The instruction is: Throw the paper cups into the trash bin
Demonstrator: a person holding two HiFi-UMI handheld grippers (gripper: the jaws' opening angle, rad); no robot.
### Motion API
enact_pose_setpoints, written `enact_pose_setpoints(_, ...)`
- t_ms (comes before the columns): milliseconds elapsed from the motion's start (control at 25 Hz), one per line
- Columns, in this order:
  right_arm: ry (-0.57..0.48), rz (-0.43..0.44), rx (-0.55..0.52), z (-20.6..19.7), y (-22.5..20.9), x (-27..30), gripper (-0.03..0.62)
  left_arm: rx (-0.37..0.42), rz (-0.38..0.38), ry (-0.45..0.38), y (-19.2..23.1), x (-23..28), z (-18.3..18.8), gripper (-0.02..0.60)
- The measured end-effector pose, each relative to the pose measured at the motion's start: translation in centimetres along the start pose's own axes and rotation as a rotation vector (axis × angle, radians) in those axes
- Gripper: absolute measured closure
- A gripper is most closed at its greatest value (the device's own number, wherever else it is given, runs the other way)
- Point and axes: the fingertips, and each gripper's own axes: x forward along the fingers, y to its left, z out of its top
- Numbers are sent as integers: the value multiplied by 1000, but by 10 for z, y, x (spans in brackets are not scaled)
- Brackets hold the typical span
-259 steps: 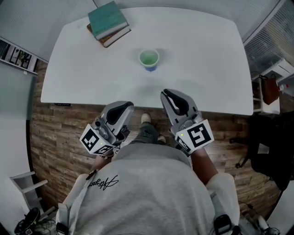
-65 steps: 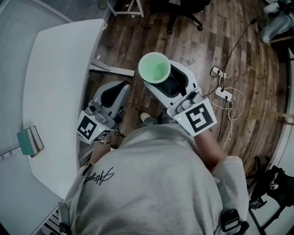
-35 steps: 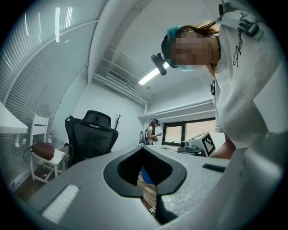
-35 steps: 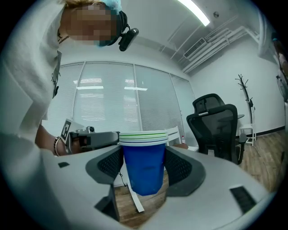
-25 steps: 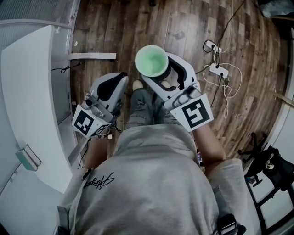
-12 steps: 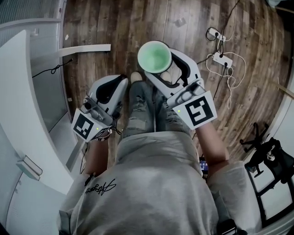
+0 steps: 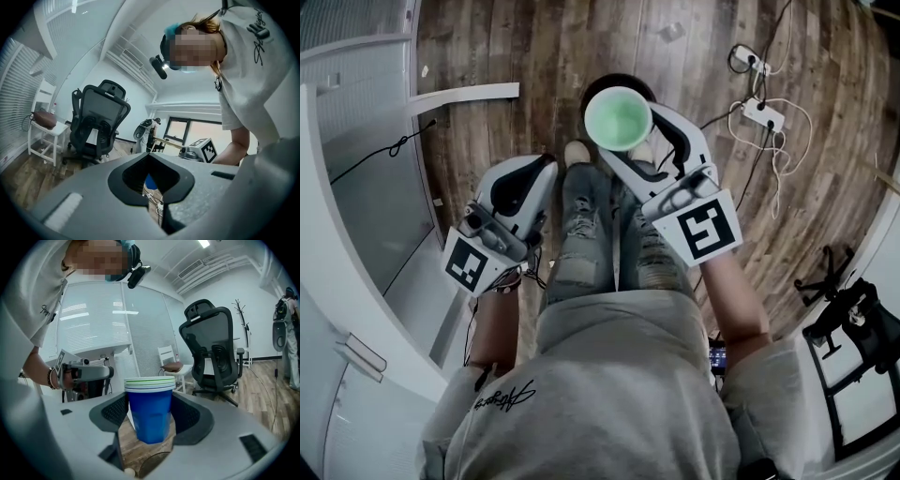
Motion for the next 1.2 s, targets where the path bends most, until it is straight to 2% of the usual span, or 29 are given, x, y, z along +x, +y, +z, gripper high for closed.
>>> enact_pose_setpoints(600, 79, -17, 34, -92, -11, 27, 312, -105, -3, 71, 18, -13, -88, 578)
enact_pose_setpoints(1040, 143, -21, 56, -156, -19, 47, 312, -143, -9, 94, 24, -4, -127, 578)
enact_pose_setpoints(1200, 176, -11, 54, -179, -20, 55, 312, -195, -19, 87, 26, -6, -138, 578)
